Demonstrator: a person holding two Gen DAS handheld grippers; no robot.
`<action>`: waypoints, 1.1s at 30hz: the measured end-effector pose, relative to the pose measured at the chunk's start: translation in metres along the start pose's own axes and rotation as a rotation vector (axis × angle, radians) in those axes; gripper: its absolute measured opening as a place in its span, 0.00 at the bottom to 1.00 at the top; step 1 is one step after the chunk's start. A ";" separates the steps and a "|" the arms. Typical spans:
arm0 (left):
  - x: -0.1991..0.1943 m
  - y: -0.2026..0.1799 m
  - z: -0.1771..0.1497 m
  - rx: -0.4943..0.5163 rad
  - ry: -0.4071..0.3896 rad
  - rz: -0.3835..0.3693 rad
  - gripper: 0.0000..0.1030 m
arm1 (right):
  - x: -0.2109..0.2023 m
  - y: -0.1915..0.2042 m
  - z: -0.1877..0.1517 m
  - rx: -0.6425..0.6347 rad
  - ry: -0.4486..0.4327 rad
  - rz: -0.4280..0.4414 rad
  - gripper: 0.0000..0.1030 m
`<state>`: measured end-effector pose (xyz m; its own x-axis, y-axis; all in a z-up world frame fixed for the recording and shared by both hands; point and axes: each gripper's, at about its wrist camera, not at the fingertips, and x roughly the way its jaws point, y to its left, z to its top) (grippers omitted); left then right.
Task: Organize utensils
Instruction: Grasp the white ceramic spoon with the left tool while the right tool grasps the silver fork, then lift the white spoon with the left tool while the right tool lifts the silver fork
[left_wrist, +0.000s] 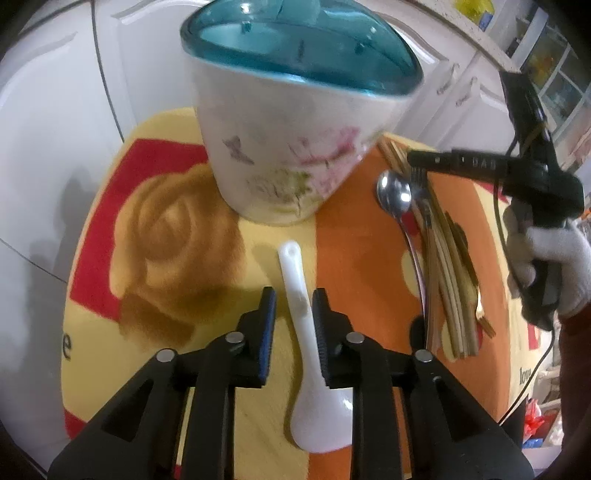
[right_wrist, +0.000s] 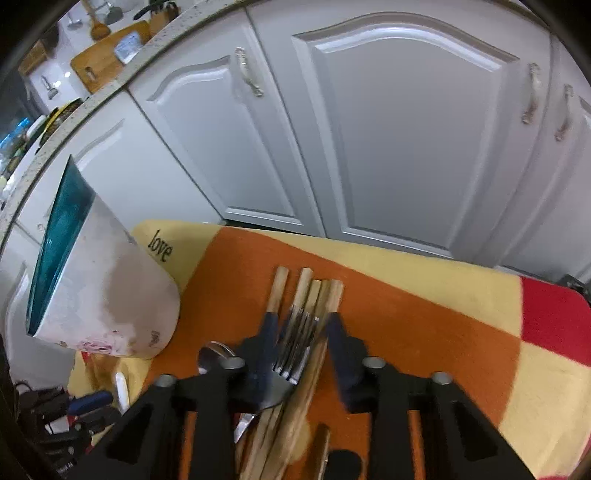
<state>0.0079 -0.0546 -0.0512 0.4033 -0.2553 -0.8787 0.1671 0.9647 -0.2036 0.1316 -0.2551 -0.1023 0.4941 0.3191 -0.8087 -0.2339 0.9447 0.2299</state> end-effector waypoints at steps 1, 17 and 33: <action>0.001 0.001 0.003 -0.002 -0.002 -0.002 0.25 | 0.001 0.001 0.000 -0.007 0.003 0.016 0.09; 0.027 -0.004 0.024 0.047 0.016 -0.076 0.11 | -0.074 0.001 -0.030 0.047 -0.121 0.070 0.03; -0.063 0.002 0.013 0.034 -0.132 -0.079 0.11 | -0.135 0.025 -0.036 -0.002 -0.229 0.005 0.01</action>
<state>-0.0051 -0.0371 0.0091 0.5018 -0.3391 -0.7958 0.2326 0.9390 -0.2534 0.0283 -0.2769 -0.0068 0.6700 0.3324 -0.6637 -0.2385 0.9431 0.2316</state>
